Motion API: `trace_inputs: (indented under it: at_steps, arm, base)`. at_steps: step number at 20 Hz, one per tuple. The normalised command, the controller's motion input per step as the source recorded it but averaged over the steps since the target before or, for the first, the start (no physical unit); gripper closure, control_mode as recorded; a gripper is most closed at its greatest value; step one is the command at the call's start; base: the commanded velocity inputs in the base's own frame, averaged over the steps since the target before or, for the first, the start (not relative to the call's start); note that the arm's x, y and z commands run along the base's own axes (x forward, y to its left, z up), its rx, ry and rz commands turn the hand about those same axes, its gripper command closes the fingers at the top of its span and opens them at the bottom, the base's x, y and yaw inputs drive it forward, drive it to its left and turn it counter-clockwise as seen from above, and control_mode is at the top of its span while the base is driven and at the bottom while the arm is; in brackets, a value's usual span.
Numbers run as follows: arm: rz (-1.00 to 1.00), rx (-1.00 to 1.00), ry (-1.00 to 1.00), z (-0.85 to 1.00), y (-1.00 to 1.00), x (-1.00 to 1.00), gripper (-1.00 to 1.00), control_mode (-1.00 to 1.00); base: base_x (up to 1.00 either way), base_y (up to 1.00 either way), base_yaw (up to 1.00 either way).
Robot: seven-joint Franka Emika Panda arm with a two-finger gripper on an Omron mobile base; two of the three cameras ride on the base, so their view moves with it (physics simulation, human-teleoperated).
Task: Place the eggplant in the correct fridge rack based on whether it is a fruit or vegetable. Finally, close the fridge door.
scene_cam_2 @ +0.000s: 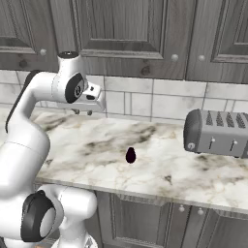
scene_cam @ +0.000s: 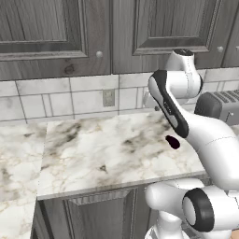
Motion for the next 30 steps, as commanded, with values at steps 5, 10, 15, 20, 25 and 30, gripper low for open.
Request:
trace_inputs:
  at_steps: [5, 10, 15, 20, 25, 30]
  arm:
    - [0.0, 0.0, 0.02, -0.09, 0.0, -0.01, -1.0, -1.0]
    - [0.0, 0.07, 0.0, -0.96, -0.51, 0.18, -1.0, -1.0]
    - [0.02, -0.03, 0.01, -0.75, -0.36, 0.55, -1.0, -1.0]
    - [0.04, 0.0, 0.02, -0.2, -0.68, 0.3, -1.0, -1.0]
    - [0.05, 0.0, 0.05, -0.46, -0.42, 0.07, -1.0, -1.0]
    - [0.01, 0.0, 0.02, -0.64, -0.39, 0.05, -1.0, -1.0]
  base:
    - [0.0, 0.0, 0.0]
    - [0.0, 0.0, 0.0]
    - [0.0, 0.0, 0.0]
    - [0.0, 0.0, 0.0]
    - [0.0, 0.0, 0.0]
    - [0.0, 0.0, 0.0]
